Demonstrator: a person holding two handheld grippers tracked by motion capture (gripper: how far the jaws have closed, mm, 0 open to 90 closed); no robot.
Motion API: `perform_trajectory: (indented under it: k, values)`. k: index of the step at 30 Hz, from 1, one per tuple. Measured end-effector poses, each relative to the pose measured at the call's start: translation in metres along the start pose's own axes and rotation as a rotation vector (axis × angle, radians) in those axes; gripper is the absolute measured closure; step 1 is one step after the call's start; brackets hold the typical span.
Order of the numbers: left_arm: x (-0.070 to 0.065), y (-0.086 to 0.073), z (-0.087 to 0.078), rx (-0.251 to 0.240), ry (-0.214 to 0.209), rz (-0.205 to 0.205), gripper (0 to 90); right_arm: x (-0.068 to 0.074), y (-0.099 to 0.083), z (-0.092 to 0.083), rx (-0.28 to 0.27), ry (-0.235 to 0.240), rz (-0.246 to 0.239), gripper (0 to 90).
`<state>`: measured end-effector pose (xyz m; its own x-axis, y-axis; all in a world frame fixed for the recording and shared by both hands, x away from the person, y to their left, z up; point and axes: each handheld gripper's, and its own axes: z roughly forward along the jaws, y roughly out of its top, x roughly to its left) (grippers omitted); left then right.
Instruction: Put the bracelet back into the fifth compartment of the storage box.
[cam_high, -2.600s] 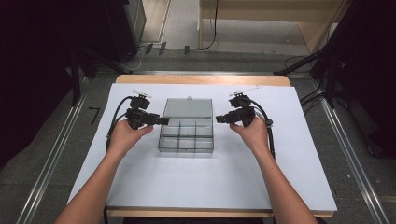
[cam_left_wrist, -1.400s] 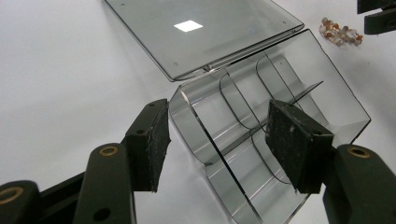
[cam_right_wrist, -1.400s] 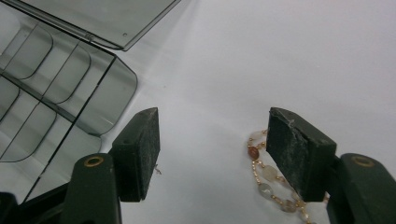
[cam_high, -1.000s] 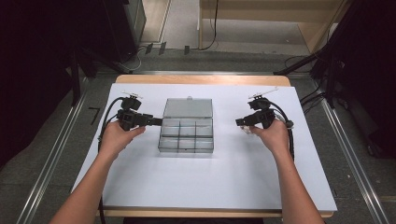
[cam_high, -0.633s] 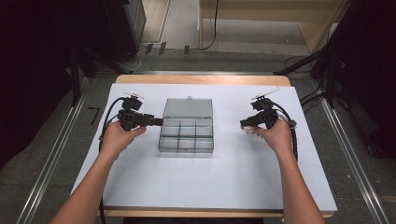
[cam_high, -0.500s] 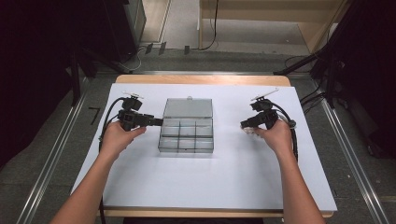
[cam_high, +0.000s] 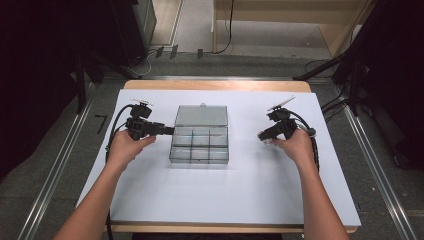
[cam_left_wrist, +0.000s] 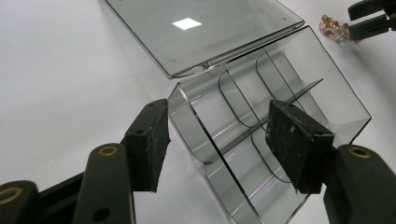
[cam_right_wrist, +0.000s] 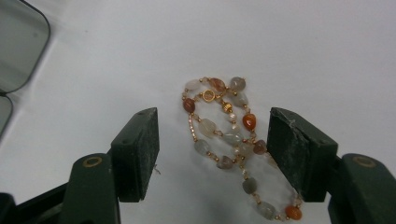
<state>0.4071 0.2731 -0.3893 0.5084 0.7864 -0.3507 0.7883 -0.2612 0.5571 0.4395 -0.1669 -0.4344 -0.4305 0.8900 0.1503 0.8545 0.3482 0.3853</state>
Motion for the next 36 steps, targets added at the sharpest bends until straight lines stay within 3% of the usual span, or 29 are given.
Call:
perform_trajectory:
  k: [6,9,19,24,34,36]
  values:
    - [0.000,0.000,0.000,-0.001,-0.002,-0.001,40.4,-0.001,0.001,0.004,0.019,-0.004,-0.009,35.2]
    - [0.000,0.000,0.000,-0.001,-0.001,-0.002,40.4,-0.002,0.002,0.007,0.051,-0.035,-0.033,35.1]
    - [0.001,-0.004,-0.003,-0.002,0.008,-0.010,40.3,-0.002,0.004,0.017,0.111,-0.037,-0.048,34.6]
    - [0.004,-0.007,-0.006,-0.010,0.008,-0.023,40.1,-0.002,0.007,0.018,0.116,-0.042,-0.049,35.6]
    - [0.007,-0.009,-0.009,-0.019,0.012,-0.033,40.0,0.000,0.009,0.019,0.125,-0.093,-0.074,44.7]
    - [0.007,-0.009,-0.009,-0.019,0.012,-0.034,40.0,0.001,0.009,0.018,0.123,-0.099,-0.071,49.8]
